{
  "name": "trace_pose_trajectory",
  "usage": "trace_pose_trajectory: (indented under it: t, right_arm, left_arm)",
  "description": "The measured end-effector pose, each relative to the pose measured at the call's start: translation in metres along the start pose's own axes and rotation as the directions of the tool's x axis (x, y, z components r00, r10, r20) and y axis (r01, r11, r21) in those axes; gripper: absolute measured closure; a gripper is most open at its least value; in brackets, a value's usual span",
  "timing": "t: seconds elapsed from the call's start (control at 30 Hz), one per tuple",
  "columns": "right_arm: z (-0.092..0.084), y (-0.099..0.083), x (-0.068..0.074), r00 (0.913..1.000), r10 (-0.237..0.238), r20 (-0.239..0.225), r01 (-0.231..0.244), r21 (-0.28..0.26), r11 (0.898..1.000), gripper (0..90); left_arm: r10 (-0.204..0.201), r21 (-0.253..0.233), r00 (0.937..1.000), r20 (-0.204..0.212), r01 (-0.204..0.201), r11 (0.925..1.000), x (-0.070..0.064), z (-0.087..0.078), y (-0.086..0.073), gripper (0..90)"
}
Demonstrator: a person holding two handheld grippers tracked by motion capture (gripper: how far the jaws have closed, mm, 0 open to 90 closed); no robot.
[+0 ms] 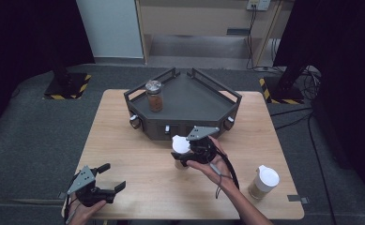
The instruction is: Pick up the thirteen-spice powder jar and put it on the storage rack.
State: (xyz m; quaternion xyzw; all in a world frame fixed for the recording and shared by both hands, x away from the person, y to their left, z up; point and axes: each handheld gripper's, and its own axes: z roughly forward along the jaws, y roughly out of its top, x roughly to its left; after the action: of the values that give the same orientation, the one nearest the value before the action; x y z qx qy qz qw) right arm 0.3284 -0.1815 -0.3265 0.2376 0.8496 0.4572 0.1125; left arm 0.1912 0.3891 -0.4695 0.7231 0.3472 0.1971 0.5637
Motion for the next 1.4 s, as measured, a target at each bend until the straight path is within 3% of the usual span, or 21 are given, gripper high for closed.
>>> trace_pose_trajectory:
  t: [0.2,0.7,1.07,1.4]
  right_arm:
    - [-0.009,0.020,-0.006,0.9999,-0.013,-0.007,0.014,0.011,1.000,30.5]
    - [-0.029,0.071,-0.024,1.0000,0.004,-0.008,-0.004,0.012,1.000,30.5]
    - [-0.042,0.106,-0.039,0.9996,0.010,0.025,-0.010,0.011,1.000,30.5]
    - [-0.044,0.131,-0.054,0.9978,0.021,0.064,-0.021,0.004,1.000,30.5]
  left_arm:
    - [0.000,0.003,1.0000,0.002,0.000,1.0000,0.000,0.000,0.000,2.0]
    - [-0.001,0.006,0.9999,0.010,0.001,1.0000,0.001,0.001,0.000,2.0]
    - [-0.003,0.010,0.9999,0.012,0.003,0.9999,0.002,0.001,0.000,2.0]
    - [-0.008,0.008,0.9999,0.015,0.008,0.9999,0.002,0.001,0.000,2.0]
